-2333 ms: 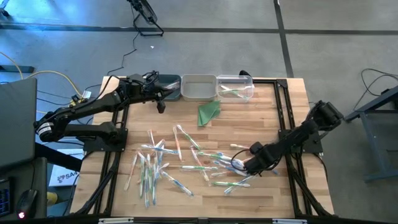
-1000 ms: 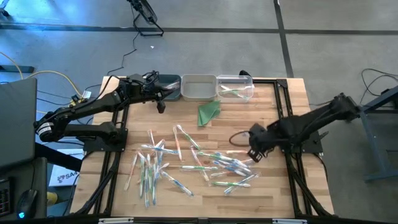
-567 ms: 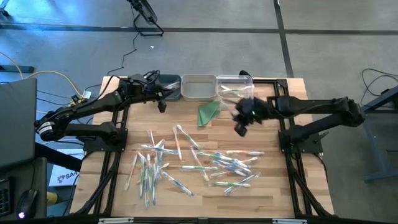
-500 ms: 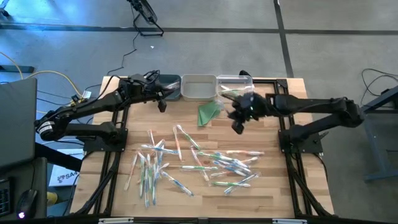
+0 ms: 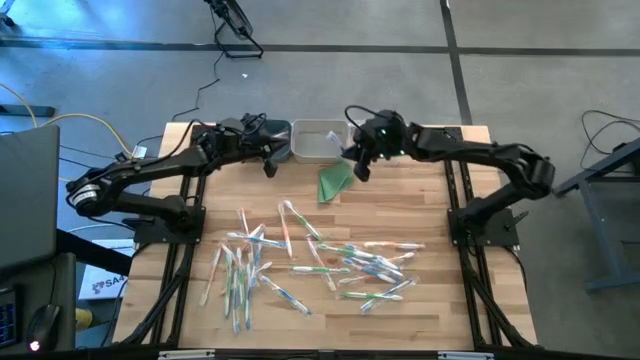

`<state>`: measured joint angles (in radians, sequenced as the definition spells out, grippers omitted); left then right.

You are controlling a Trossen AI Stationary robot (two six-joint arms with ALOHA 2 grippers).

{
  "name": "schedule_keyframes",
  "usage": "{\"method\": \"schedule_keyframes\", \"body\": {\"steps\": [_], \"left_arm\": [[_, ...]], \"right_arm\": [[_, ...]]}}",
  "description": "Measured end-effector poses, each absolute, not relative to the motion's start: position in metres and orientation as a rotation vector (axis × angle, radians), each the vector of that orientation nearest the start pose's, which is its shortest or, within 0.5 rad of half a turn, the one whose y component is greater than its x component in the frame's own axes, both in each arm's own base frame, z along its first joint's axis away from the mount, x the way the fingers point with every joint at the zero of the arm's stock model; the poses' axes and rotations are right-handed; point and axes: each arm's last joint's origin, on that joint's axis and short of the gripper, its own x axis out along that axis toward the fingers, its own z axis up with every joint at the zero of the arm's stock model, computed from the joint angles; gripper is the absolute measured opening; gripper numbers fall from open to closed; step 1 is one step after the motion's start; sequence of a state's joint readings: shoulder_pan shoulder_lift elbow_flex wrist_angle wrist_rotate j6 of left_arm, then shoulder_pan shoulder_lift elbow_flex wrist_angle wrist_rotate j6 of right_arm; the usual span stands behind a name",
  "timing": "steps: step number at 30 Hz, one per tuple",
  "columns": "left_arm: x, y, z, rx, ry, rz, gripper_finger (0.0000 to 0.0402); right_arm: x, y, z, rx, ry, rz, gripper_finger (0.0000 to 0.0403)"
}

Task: Pick & Place Toothbrushes
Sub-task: Put the blue toothbrush into the gray bin

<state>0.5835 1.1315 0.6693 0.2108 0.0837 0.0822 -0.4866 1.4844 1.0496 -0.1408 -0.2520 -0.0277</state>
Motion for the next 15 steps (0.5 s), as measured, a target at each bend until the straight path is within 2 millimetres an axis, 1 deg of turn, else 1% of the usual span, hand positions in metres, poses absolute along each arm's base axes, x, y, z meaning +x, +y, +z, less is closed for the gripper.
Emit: {"method": "schedule_keyframes", "body": {"steps": [4, 7, 10, 12, 15], "left_arm": [[0.210, 0.136, 0.261, -0.003, 0.258, 0.487, 0.0000], [0.209, 0.135, 0.259, -0.017, 0.276, 0.485, 0.0000], [0.209, 0.135, 0.257, -0.031, 0.305, 0.484, 0.0000], [0.209, 0.135, 0.257, -0.031, 0.304, 0.484, 0.0000], [0.209, 0.135, 0.257, -0.028, 0.296, 0.485, 0.0000]], "right_arm": [[0.297, -0.166, 0.248, 0.237, 0.529, -0.231, 0.0015], [0.302, -0.171, 0.242, 0.249, 0.510, -0.253, 0.0015], [0.305, -0.172, 0.246, 0.222, 0.465, -0.251, 0.0015], [0.305, -0.173, 0.250, 0.201, 0.442, -0.303, 0.0015], [0.306, -0.178, 0.261, 0.167, 0.466, -0.381, 0.0015]]}}
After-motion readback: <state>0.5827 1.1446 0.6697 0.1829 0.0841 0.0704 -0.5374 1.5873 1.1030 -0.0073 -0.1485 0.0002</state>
